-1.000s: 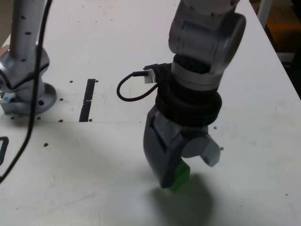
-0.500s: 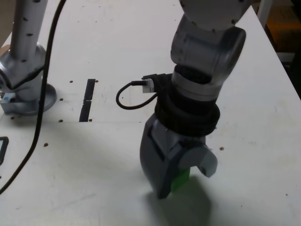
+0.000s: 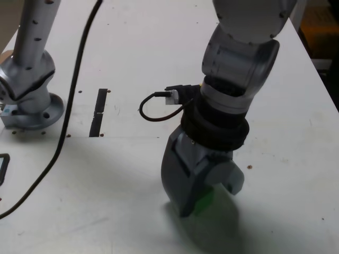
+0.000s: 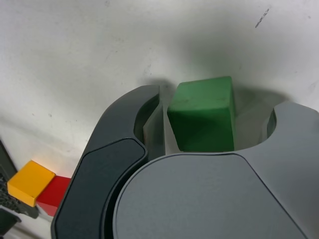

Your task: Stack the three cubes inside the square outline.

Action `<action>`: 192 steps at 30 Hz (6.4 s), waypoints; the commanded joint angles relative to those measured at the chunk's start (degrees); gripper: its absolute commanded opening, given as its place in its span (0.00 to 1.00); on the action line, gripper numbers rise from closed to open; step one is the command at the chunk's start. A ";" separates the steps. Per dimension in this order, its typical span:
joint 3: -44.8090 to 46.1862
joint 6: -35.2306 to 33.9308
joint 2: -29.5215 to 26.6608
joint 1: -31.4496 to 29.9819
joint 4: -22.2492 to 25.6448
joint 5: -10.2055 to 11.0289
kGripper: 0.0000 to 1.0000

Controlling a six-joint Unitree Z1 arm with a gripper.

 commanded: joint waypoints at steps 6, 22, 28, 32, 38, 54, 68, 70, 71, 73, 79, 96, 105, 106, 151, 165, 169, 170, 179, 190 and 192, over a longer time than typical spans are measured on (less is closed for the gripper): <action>1.12 2.03 0.78 0.80 -0.96 -0.91 0.76; 0.57 4.56 -0.46 0.90 -1.25 3.64 0.27; 1.02 4.37 -4.15 0.58 1.77 3.63 0.26; 2.38 3.69 -7.48 -0.17 3.00 3.51 0.26; 3.21 3.44 -12.69 -0.49 8.40 5.17 0.26; -3.88 22.53 -17.29 9.78 22.09 15.47 0.26; -9.51 34.49 -12.33 19.52 25.96 17.08 0.29; -10.31 34.97 -11.48 19.84 25.80 17.11 0.30; -10.92 35.18 -10.81 19.97 25.69 17.14 0.31; -11.60 35.28 -10.09 20.02 25.62 17.14 0.31; -13.52 35.48 -8.10 20.05 25.40 16.64 0.31; -15.04 36.18 -4.90 20.06 24.26 15.63 0.36; -14.09 37.33 -4.41 20.46 22.88 15.95 0.46; -14.06 37.43 -4.40 20.55 22.88 16.02 0.46; -13.45 40.44 -4.21 22.52 23.26 15.90 0.65; -14.11 39.03 -8.02 22.49 24.96 17.65 0.64; -14.43 38.69 -11.09 22.44 25.25 19.20 0.64; -14.46 38.58 -12.03 22.43 25.48 19.67 0.64; -8.45 36.04 -22.83 22.43 30.20 23.68 0.64; 13.45 32.57 -33.78 22.61 27.09 22.18 0.65; 16.97 32.51 -34.98 22.61 25.56 21.77 0.65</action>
